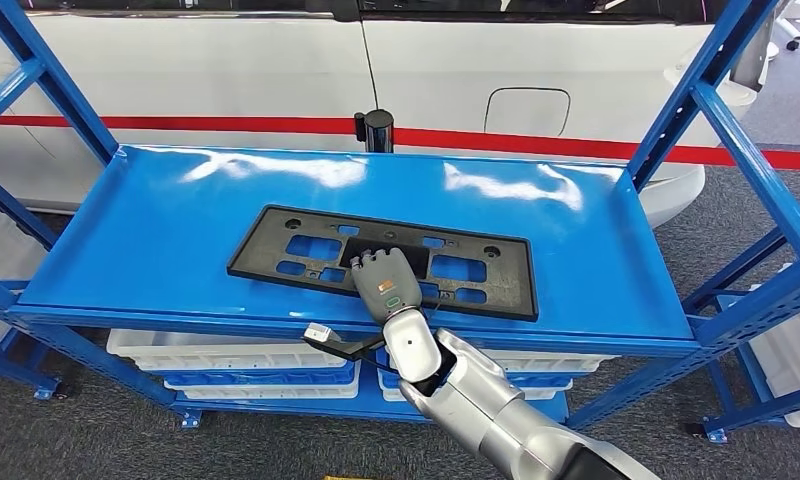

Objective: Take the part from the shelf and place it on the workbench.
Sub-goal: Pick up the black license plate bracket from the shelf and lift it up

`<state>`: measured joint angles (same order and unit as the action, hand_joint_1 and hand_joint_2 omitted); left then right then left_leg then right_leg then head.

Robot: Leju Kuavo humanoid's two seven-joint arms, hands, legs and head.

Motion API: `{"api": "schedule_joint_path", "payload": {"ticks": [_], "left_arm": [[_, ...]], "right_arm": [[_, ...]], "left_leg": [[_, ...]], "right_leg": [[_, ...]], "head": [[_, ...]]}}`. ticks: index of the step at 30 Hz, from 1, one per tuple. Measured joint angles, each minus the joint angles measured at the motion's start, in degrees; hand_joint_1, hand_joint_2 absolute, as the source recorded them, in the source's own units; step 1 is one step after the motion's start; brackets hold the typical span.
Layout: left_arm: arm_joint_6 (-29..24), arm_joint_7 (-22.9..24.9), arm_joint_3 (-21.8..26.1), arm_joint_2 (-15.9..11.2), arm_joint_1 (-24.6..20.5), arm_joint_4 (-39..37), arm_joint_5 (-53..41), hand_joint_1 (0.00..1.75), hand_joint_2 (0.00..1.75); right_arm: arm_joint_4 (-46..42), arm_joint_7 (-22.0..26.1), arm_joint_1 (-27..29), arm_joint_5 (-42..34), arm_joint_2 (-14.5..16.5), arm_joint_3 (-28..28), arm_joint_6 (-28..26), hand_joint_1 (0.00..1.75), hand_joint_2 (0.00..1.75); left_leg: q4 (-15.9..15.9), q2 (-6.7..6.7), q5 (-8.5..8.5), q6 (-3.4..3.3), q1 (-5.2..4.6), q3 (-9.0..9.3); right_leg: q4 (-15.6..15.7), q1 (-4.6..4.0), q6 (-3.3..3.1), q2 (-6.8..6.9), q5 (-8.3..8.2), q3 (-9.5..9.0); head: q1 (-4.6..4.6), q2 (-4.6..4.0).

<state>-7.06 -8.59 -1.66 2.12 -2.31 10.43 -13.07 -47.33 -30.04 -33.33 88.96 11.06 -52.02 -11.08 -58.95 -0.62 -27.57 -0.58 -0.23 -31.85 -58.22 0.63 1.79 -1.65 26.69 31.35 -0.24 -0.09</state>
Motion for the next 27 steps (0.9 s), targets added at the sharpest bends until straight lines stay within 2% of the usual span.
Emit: {"api": "schedule_joint_path", "payload": {"ticks": [15, 18, 21, 23, 26, 27], "left_arm": [[0.01, -0.12, 0.02, 0.00, 0.00, 0.00, -0.10, 0.00, 0.00], [0.05, -0.20, 0.02, 0.00, -0.01, 0.00, -0.50, 0.00, 0.00], [0.27, -0.13, 0.01, 0.01, -0.05, 0.00, -1.60, 0.00, 0.00], [0.43, 0.04, 0.01, 0.04, -0.13, 0.00, -2.43, 0.00, 0.00], [0.56, 0.44, -0.03, 0.11, -0.31, 0.00, -3.82, 0.00, 0.00], [0.56, 0.52, -0.05, 0.13, -0.38, 0.00, -4.19, 0.00, 0.44]], "right_arm": [[-0.03, -0.12, 0.01, 0.00, -0.01, 0.00, -1.19, 1.75, 1.75], [-0.55, -0.67, 0.08, 0.00, -0.19, 0.00, -4.45, 1.75, 1.75], [-2.74, -0.67, 0.67, -0.02, -0.93, 0.25, -12.50, 1.75, 1.75], [-6.30, 2.71, 2.10, -0.87, -1.60, 1.58, -18.92, 1.75, 1.75], [-15.12, 16.15, 6.19, -8.02, -2.22, 6.74, -25.77, 1.75, 1.75], [-18.68, 21.65, 7.65, -12.76, -2.45, 8.72, -26.92, 1.75, 1.75]], "left_leg": [[0.00, 0.00, 0.00, 0.00, 0.00, -0.02], [0.00, 0.01, 0.00, 0.00, 0.00, -0.04], [-0.01, 0.01, 0.00, 0.00, 0.00, -0.06], [-0.01, 0.01, 0.00, 0.00, 0.00, -0.07], [-0.02, -0.02, 0.00, 0.00, 0.00, -0.16], [-0.02, -0.06, 0.00, 0.00, 0.00, -0.20]], "right_leg": [[0.00, 0.00, 0.00, 0.00, 0.00, 0.02], [0.00, 0.00, 0.00, 0.00, 0.00, 0.06], [0.00, 0.00, 0.00, 0.00, 0.00, 0.10], [0.00, 0.00, 0.00, 0.00, 0.00, 0.12], [0.00, 0.00, 0.00, 0.01, 0.00, 0.20], [0.00, 0.00, 0.00, 0.03, 0.00, 0.23]], "head": [[0.00, 0.00], [0.00, 0.00], [0.01, 0.00], [0.01, 0.00], [0.00, 0.00], [-0.01, 0.00]]}}
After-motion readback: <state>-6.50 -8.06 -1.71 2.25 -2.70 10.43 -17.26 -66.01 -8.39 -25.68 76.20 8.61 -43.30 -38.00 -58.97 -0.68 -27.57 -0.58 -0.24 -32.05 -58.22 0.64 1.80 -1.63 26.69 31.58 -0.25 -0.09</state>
